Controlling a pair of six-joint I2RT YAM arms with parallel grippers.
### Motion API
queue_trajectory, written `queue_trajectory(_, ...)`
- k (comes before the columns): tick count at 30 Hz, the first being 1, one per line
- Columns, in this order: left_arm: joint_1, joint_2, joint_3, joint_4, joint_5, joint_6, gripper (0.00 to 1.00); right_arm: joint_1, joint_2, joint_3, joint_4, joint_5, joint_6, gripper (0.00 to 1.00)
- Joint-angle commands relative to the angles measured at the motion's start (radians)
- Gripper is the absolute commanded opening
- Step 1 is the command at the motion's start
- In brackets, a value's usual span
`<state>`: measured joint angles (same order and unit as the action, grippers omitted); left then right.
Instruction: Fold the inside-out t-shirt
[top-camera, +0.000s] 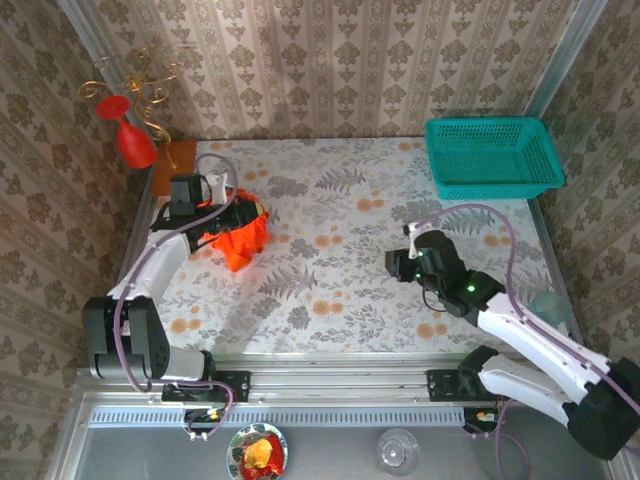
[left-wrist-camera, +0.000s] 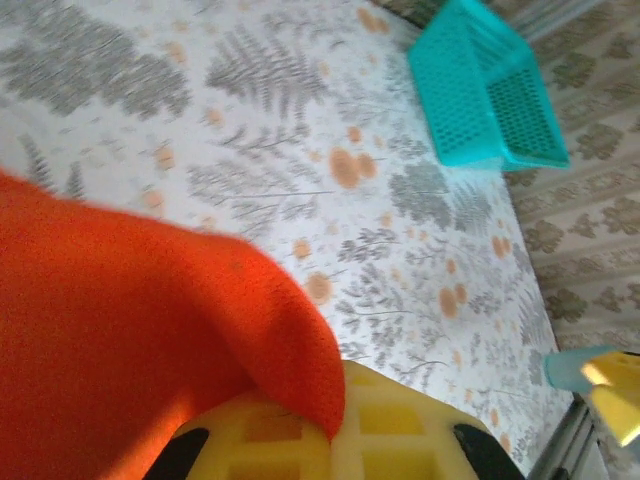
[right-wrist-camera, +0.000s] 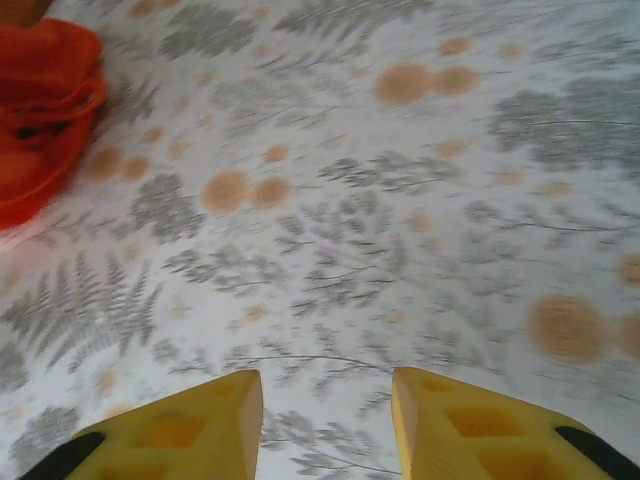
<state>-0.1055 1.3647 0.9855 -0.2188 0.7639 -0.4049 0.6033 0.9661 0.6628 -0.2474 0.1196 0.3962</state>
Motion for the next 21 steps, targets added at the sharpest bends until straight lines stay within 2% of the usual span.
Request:
queue_trajectory(1, -0.047, -0.053, 0.118, -0.032, 0.0, -0.002, 0.0, 0.064, 0.09, 0.104, 0.109, -0.075, 0.013, 0.43)
queue_trajectory(6, -0.125, -0.054, 0.206, -0.119, 0.001, 0.039, 0.0, 0.104, 0.243, 0.19, 0.136, -0.104, 0.079, 0.47)
queue_trajectory(12, -0.176, -0.085, 0.172, -0.253, -0.006, 0.129, 0.0, 0.099, 0.374, 0.298, 0.047, -0.086, 0.15, 0.52)
queue_trajectory(16, -0.195, -0.129, 0.07, -0.356, -0.132, 0.184, 0.0, 0.073, 0.434, 0.332, -0.013, -0.068, 0.27, 0.55)
queue_trajectory(18, -0.2, -0.145, 0.001, -0.385, -0.221, 0.185, 0.0, 0.039, 0.497, 0.352, -0.022, -0.155, 0.32, 0.55)
queue_trajectory(21, -0.2, -0.159, -0.083, -0.364, -0.257, 0.155, 0.0, 0.021, 0.579, 0.4, -0.032, -0.233, 0.365, 0.53)
